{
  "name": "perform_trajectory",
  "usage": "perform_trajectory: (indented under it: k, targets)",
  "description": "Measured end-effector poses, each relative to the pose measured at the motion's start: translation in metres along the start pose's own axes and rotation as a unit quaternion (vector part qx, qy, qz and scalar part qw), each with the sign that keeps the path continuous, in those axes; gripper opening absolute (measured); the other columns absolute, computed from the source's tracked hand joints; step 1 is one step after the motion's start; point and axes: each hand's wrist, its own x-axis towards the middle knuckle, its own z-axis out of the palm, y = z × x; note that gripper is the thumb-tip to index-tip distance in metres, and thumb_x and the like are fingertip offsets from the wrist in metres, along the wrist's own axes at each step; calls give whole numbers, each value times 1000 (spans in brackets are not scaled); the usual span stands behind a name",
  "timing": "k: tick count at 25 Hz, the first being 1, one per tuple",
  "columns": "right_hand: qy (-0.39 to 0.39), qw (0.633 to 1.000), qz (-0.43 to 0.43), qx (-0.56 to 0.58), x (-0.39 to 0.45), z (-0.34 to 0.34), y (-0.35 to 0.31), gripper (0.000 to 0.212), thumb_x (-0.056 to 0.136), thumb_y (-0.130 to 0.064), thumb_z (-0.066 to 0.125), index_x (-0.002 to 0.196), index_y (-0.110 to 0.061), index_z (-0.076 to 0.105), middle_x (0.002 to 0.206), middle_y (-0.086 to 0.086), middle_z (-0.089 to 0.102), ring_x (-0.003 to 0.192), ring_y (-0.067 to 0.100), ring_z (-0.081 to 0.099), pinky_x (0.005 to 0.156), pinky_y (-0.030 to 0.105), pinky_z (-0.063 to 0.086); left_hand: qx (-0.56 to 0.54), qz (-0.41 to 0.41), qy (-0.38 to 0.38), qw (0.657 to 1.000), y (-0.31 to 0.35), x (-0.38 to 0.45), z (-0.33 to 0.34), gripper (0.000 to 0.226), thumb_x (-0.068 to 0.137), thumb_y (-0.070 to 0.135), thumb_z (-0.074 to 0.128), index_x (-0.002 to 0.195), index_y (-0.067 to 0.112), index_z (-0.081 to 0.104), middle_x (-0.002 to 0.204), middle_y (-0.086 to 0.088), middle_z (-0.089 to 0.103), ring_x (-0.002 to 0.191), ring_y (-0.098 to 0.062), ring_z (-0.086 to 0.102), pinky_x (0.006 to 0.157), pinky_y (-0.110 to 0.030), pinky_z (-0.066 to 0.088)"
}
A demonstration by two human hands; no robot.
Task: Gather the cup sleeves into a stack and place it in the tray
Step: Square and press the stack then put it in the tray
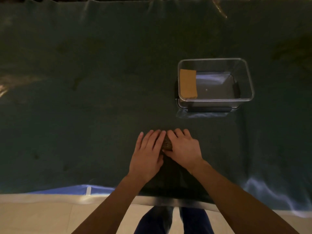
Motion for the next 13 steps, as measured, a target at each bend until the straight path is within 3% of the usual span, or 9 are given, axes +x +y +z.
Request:
perform_trajectory:
  k: [3,5,8,13]
  targets:
    - [8,1000,-7,-3,-1,-1,0,57,83,-51,63,131,-26,47,127,3,56,114,26,50,76,41,57,-33,-30,-33,998,-10,20,-17,62,78,33,63,138,24,46,135,1,52,126,-23,48,105,-40,38]
    - [2,1000,-19,-1,-1,-3,1,57,83,-49,64,132,-26,46,127,2,55,115,25,50,77,40,56,-51,-22,-83,995,-13,31,-22,56,80,35,65,132,26,47,129,4,52,120,-20,50,95,-35,42]
    - [-17,999,-32,27,-3,-10,17,60,82,-48,66,134,-32,43,130,-3,52,117,20,49,84,39,55,-85,-27,-99,991,-16,34,-23,51,79,35,67,125,28,46,123,6,52,110,-17,56,76,-30,45]
    - [-45,997,31,60,-17,-19,53,57,80,-51,67,130,-37,45,124,-8,55,111,15,59,87,37,54,-102,-21,-102,989,-17,34,-22,52,80,36,67,126,27,46,123,6,50,99,-17,60,71,-32,49]
